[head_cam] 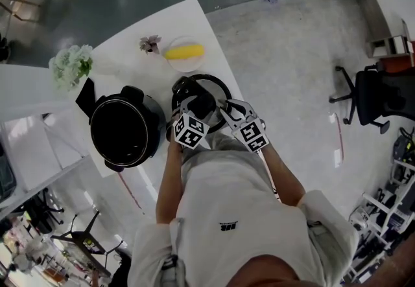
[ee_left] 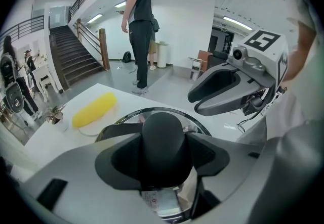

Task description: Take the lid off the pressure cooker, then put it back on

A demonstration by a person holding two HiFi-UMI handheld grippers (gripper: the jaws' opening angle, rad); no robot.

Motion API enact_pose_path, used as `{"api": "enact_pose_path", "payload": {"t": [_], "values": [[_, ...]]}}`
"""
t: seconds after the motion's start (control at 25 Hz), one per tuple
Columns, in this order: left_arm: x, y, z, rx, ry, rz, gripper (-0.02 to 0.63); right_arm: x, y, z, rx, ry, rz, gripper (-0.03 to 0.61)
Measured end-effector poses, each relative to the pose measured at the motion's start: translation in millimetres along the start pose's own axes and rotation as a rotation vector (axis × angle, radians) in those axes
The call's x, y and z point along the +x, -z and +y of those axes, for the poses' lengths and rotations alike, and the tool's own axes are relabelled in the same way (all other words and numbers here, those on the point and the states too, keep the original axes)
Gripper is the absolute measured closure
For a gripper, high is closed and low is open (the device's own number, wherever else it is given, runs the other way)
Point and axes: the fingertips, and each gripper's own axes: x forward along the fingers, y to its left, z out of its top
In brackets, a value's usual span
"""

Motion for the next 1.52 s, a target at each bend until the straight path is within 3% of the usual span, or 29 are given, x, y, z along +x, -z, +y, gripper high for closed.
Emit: {"api": "enact_pose_path", "payload": {"t": [0.4, 0.6, 0.84, 1.2, 1.52], "values": [[8.1, 3.9, 0.6, -0.015, -0.001, 0.022, 0.313, -3.9, 2.8, 1.0, 0.000, 0.000, -0.004, 0.471], [5.7, -0.9, -3.3, -0.033, -0.008, -0.003, 0.265, -7.9, 1.5, 1.4, 0.009, -0.002, -0.014, 0.471], [-7.7, -8.2, -2.1, -0.040, -0.049, -0.034, 0.262, -12.7, -0.5, -1.3, 0.012, 0.005, -0.028, 0.471], [-44.4, -25.0, 3.2, -0.029, -0.098, -0.162, 0.309, -24.3, -13.7, 2.9, 0.028, 0.076, -0.072, 0.471], [-60.7, -22.5, -1.5, -0.013, -0.079, -0.166, 0.313, -36.8, -14.4, 12.2, 0.084, 0.141, -0.089, 0.471]]}}
